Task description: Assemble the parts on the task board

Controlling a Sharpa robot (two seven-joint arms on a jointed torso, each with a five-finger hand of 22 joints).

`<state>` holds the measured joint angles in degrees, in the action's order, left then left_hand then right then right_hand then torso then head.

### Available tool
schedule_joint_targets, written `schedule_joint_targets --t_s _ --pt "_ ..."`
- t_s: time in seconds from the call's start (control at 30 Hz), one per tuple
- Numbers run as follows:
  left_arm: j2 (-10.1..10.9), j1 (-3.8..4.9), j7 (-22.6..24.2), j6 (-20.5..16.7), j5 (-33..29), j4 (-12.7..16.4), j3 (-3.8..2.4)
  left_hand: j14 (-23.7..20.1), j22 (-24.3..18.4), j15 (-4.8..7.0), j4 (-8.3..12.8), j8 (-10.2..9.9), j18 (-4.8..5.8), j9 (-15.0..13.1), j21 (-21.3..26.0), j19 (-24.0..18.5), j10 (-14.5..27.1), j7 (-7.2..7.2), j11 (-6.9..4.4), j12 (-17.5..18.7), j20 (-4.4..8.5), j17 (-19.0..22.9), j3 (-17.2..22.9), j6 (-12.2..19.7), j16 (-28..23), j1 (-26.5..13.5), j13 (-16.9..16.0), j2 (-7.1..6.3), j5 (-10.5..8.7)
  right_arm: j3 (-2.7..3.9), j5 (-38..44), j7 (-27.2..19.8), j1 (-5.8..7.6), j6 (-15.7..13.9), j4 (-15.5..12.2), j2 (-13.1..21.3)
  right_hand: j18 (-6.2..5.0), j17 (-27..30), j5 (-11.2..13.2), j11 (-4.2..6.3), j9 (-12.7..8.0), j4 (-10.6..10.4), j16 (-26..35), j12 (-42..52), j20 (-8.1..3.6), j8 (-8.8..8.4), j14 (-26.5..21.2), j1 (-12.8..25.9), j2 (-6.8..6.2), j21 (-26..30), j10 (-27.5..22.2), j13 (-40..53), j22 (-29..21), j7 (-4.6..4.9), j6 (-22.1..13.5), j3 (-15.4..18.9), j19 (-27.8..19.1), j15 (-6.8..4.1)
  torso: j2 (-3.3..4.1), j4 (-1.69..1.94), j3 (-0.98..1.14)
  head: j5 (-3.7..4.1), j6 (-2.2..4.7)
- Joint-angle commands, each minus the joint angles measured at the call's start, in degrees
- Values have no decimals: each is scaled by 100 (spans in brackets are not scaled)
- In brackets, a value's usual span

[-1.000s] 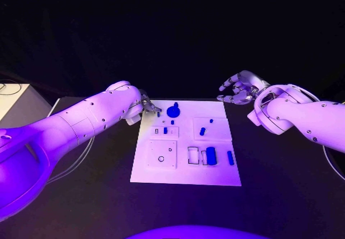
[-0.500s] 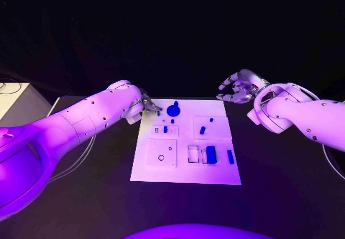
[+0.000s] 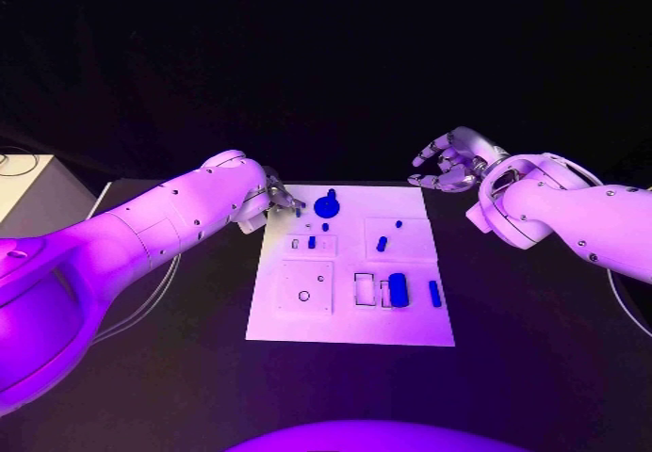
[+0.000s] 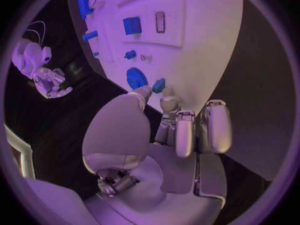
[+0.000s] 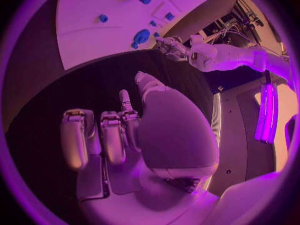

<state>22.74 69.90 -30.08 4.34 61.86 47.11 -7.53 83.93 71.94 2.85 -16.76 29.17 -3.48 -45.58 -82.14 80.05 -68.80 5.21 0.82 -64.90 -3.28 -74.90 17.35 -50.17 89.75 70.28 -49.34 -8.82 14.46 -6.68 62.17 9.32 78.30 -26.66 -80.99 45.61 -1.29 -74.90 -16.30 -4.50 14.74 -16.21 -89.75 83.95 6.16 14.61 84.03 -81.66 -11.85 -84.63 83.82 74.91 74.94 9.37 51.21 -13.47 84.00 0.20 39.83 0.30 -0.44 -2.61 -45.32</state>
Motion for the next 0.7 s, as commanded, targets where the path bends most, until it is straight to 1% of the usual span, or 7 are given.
schedule_joint_targets --t_s 0.03,0.17,0.3,0.4,0.5,0.6,0.7 --pt "-9 6 71 101 -72 0 5 588 9 -22 -1 29 -46 -10 13 -29 35 -26 -10 -28 -7 -1464 123 24 -4 98 -10 7 8 4 60 -30 2 0 -5 -5 -25 -1510 -32 0 9 -3 -25 -27 -36 29 597 47 -10 26 -11 954 1027 -5 -30 -34 376 -8 -3 0 -1 1 -6" --pt "-1 6 71 124 -84 1 10 592 24 -13 0 48 -44 -17 8 -23 29 -35 -21 -37 2 -1473 450 21 2 199 -15 -25 -6 5 60 -30 2 -2 -3 -5 -25 -1510 -33 0 10 -4 -25 -23 -36 30 597 49 -9 27 -7 958 1026 -5 -29 -35 376 -8 -3 -1 -2 1 -9" --pt "5 6 84 145 -115 4 14 598 41 0 12 100 -42 -50 3 -18 22 -52 -37 -44 19 -1489 1090 24 12 368 -14 -131 -10 5 60 -30 2 -3 -1 -6 -25 -1510 -33 0 10 -4 -25 -23 -36 30 597 49 -9 27 -7 958 1026 -5 -29 -35 376 -8 0 2 -3 3 -11" --pt "5 6 105 153 -146 7 16 604 65 18 77 180 -38 -120 -4 -11 17 -67 -52 -41 33 -1503 1719 49 21 558 -7 -250 -20 5 60 -30 2 -3 2 -8 -25 -1510 -33 0 10 -4 -25 -23 -36 30 597 49 -9 27 -7 958 1026 -5 -29 -35 376 -8 -2 4 -4 0 -13" --pt "13 6 133 140 -177 29 17 607 89 28 243 308 -34 -237 -14 -3 -13 -76 -67 -44 46 -1510 2232 79 25 652 -15 -327 -25 5 60 -32 2 -4 5 -11 -25 -1510 -33 0 10 -4 -25 -23 -36 30 597 49 -9 27 -7 958 1026 -5 -29 -35 376 -8 -4 1 -3 0 -16" --pt "29 6 160 103 -217 59 18 607 115 43 453 485 -30 -406 -26 8 -79 -85 -78 -53 57 -1510 2598 108 25 655 -42 -379 -15 5 60 -34 2 -6 8 -12 -25 -1510 -33 0 10 -4 -25 -23 -36 30 597 49 -9 27 -7 958 1026 -5 -29 -35 376 -8 -3 -1 -3 -1 -14" --pt "54 5 178 53 -266 104 17 607 144 33 623 608 -24 -550 -41 22 -120 -66 -68 -46 56 -1510 2905 157 25 584 -43 -402 -4 5 60 -36 2 -8 12 -13 -25 -1510 -33 0 10 -4 -25 -23 -36 30 597 49 -9 27 -7 958 1026 -5 -29 -35 376 -8 -2 1 -5 2 -14"
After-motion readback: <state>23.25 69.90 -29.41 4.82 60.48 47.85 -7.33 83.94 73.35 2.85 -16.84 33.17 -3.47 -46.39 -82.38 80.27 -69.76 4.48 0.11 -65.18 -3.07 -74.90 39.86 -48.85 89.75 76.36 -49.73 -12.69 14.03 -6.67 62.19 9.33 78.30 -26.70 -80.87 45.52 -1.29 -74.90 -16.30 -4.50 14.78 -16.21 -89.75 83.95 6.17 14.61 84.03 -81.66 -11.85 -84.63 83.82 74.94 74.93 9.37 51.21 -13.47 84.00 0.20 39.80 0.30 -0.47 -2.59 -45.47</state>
